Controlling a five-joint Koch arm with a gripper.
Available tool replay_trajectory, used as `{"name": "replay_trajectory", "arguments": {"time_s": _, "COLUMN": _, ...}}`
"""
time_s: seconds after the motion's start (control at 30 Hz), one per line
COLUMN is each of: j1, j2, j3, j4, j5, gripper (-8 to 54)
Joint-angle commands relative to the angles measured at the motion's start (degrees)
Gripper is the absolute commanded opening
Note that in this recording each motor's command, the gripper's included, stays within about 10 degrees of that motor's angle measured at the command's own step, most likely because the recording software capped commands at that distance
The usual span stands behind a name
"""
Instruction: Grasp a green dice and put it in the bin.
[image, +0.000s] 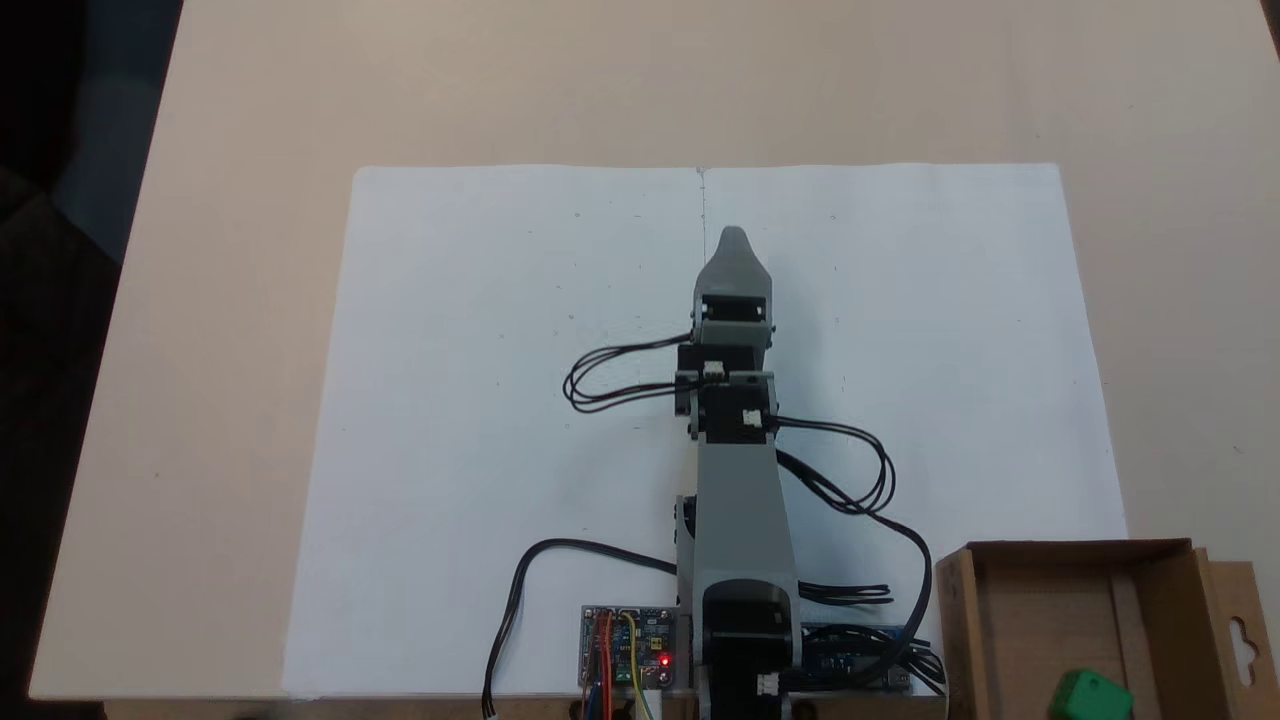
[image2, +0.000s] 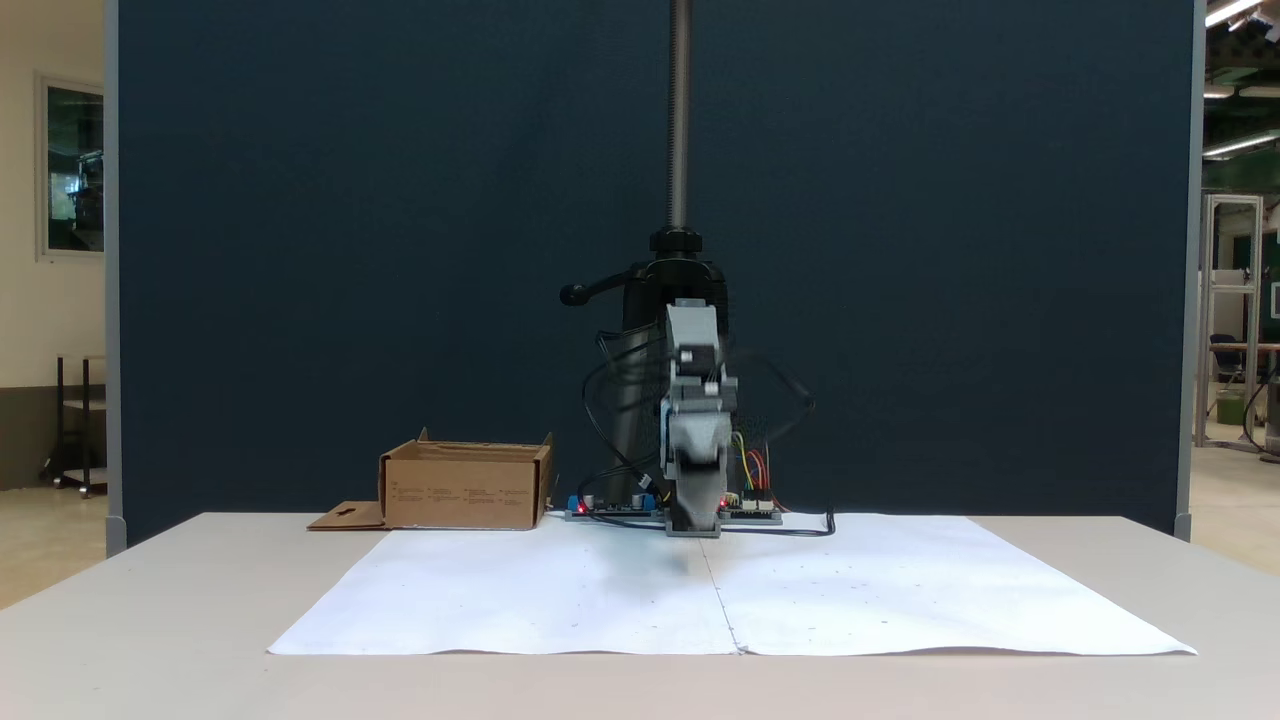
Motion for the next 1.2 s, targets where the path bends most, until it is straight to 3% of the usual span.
{"name": "replay_trajectory", "arguments": {"time_s": 0.0, "j1": -0.2, "j2": 6.1, "j3": 1.7, "j4": -9.5, "j5": -4.6, "gripper": 43.8}}
{"name": "replay_trajectory", "arguments": {"time_s": 0.33, "j1": 1.4, "j2": 6.4, "j3": 21.6, "j4": -27.9, "j5": -4.6, "gripper": 44.0}}
{"name": "replay_trajectory", "arguments": {"time_s": 1.17, "j1": 1.5, "j2": 6.9, "j3": 21.6, "j4": -57.0, "j5": -5.4, "gripper": 46.7}}
